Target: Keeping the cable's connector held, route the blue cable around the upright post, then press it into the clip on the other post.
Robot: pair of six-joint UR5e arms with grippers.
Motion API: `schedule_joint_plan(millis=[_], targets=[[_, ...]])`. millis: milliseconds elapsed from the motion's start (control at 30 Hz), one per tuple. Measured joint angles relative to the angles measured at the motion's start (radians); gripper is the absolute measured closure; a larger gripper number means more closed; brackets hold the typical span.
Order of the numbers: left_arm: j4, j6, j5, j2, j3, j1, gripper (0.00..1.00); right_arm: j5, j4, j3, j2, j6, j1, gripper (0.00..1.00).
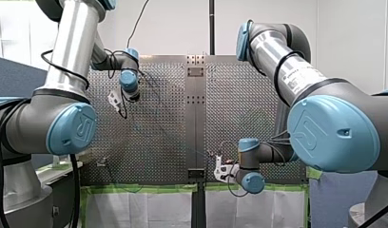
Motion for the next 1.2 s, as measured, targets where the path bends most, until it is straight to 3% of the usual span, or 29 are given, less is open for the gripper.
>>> schedule_joint_plan(millis=[333,800,1200], targets=[[0.012,-0.077,0.046,0.000,-0.017,0.021,0.01,0.000,0.000,0.000,0.001,0.000,0.000,1.00],[0.116,-0.187,0.108,0.005,-0.103,0.063,0.01,0.000,0.000,0.000,0.001,0.000,0.000,1.00],[0.181,-0.285,0.119,0.023,-0.134,0.092,0.01,-0.001,0.000,0.000,0.001,0.000,0.000,1.00]])
